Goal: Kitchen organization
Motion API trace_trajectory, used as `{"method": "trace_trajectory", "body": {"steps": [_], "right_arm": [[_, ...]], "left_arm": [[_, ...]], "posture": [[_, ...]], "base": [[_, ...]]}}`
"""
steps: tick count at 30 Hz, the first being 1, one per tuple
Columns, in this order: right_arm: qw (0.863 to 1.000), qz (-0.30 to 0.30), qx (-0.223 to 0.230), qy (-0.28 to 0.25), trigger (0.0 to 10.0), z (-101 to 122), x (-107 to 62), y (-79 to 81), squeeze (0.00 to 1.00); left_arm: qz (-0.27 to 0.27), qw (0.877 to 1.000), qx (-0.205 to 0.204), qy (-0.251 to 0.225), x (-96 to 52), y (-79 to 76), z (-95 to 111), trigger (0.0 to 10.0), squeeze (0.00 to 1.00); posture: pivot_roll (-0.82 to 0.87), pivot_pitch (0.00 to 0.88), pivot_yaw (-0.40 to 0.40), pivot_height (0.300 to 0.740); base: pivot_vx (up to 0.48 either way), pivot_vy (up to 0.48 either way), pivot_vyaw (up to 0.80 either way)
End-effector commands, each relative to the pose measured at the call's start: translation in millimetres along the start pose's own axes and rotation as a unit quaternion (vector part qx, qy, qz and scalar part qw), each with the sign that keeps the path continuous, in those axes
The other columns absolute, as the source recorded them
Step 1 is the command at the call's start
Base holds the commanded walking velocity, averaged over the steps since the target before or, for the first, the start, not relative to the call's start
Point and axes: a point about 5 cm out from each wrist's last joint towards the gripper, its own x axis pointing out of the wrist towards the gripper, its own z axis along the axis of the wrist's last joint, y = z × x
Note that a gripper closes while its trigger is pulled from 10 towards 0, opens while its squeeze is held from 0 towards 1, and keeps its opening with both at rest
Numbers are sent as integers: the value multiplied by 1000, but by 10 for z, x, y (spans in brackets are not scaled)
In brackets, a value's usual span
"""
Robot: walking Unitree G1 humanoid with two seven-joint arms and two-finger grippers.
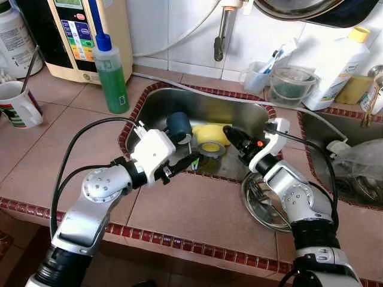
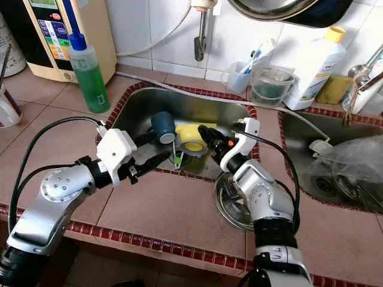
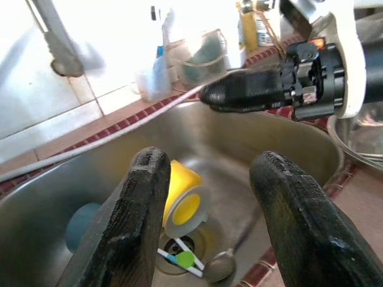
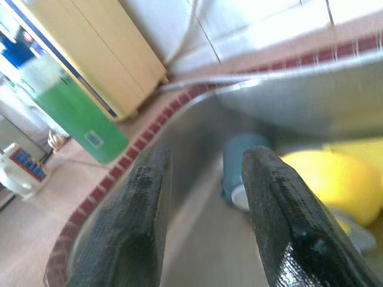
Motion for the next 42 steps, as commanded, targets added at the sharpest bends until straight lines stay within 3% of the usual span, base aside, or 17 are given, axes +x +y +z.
{"method": "trace_trajectory", "body": {"steps": [1,8,12,13,14,15,21,22,28,42], "right_arm": [[999,4,-30,-28,10000,117,19,54,1000],[988,-3,-126,-85,10000,181,4,213,1000],[983,-26,-157,-94,10000,154,-23,209,1000],[974,-43,-197,-103,10000,128,-52,209,1000],[974,-43,-197,-103,10000,128,-52,209,1000],[963,-55,-244,-103,10000,84,-83,215,0],[950,-87,-273,-128,10000,52,-163,222,0],[940,-106,-288,-149,10000,58,-233,228,0],[925,-120,-315,-174,10000,11,-409,249,0],[907,-149,-351,-179,10000,-55,-502,271,0]], "left_arm": [[24,1000,-4,-9,14,73,28,10000,0],[141,987,-79,-16,40,299,-93,10000,0],[158,984,-86,-15,34,314,-134,10000,0],[171,981,-90,-15,28,323,-160,10000,0],[171,981,-90,-15,28,323,-160,10000,0],[185,978,-95,-16,19,335,-181,10000,0],[218,968,-122,-14,-30,374,-261,10000,0],[250,959,-134,-12,-96,402,-340,10000,0],[299,944,-142,-13,-205,405,-450,10000,0],[296,946,-122,-49,-165,335,-374,10000,0]], "posture": [[104,76,-38,740],[92,19,-38,740],[89,0,-41,740],[85,0,-41,740],[85,0,-41,740],[80,0,-39,740],[75,0,-36,740],[65,0,-27,740],[56,0,-18,740],[38,0,-13,740]], "base": [[0,0,0],[0,0,0],[0,0,0],[0,0,0],[0,0,0],[0,0,0],[0,0,0],[0,0,0],[0,0,0],[0,-104,0]]}}
